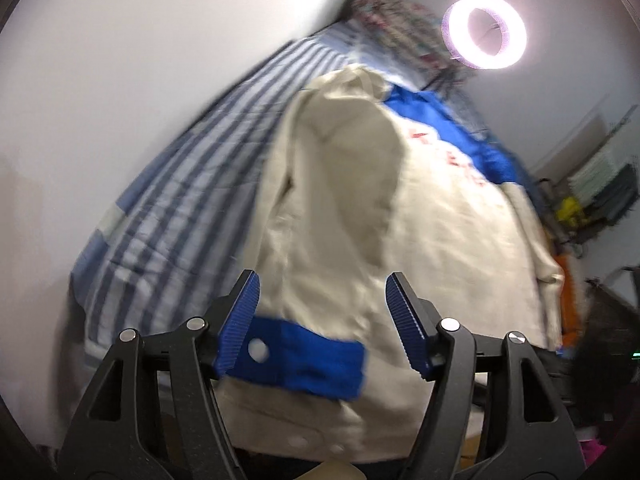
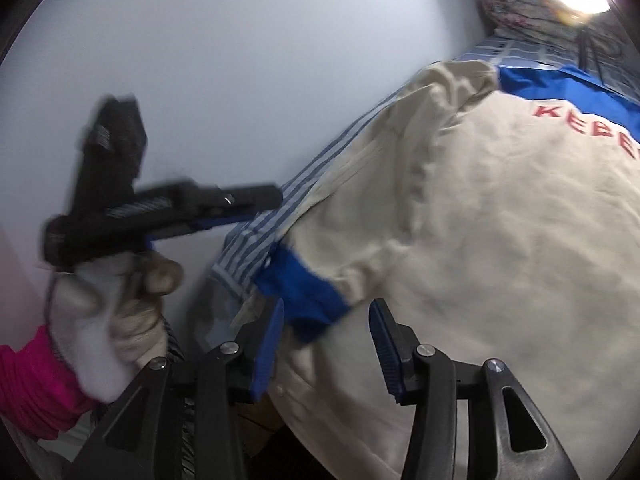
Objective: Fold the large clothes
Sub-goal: 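Lift the cuff toward the left tool while the left tool closes on it, then carry the cuff with the left tool across the jacket back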
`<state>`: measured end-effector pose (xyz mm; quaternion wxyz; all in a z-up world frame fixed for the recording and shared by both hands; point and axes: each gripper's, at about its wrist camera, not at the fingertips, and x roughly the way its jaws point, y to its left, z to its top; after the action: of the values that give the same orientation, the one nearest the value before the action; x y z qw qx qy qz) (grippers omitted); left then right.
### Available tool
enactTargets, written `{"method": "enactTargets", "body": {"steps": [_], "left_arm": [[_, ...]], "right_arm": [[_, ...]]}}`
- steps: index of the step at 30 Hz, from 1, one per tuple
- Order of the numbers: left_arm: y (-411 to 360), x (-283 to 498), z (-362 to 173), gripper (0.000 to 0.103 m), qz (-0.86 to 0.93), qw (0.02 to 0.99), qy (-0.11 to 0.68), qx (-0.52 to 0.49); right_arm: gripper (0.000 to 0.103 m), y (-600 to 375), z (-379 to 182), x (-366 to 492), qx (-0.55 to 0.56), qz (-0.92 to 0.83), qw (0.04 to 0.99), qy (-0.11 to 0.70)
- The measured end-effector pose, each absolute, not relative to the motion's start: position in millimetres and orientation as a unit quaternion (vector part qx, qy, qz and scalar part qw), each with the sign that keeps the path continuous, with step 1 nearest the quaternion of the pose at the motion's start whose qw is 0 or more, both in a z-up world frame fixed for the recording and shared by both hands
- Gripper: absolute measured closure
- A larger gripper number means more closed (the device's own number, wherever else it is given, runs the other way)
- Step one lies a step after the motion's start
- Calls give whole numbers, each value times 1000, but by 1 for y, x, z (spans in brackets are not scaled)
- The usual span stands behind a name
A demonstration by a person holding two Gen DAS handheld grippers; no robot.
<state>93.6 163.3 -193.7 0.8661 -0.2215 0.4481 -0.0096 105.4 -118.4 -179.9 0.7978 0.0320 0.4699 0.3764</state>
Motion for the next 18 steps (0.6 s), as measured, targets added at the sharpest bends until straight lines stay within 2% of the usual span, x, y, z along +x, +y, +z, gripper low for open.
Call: {"method": "enactTargets", "body": {"steps": [2, 4, 8, 9, 10, 11, 13, 14, 18], "left_arm": [[168, 102, -201, 36, 25, 863, 460, -210], [173, 106, -208, 36, 46, 860, 465, -203], [187, 110, -226, 36, 54, 849, 483, -208], [188, 112, -228, 40, 50, 847, 486, -210], [187, 116, -231, 57, 41, 845, 489, -213], [185, 119, -233, 80, 32, 843, 492, -214], [181, 123, -234, 99, 10, 840, 496, -221], [179, 126, -234, 102, 5, 842, 492, -222], [182, 125, -211, 103, 2, 858, 462, -227]], "right_arm": [[57, -134, -177, 115, 42, 364, 804, 468], [65, -147, -171, 114, 46, 354, 810, 465], [67, -157, -161, 127, 48, 349, 817, 458], [67, -158, -159, 134, 48, 349, 818, 455], [67, -158, -158, 138, 48, 348, 819, 453], [67, -157, -155, 141, 47, 348, 821, 450], [69, -153, -149, 154, 42, 348, 826, 442], [69, -150, -144, 162, 39, 347, 829, 436], [72, -140, -132, 200, 39, 342, 837, 425]]}}
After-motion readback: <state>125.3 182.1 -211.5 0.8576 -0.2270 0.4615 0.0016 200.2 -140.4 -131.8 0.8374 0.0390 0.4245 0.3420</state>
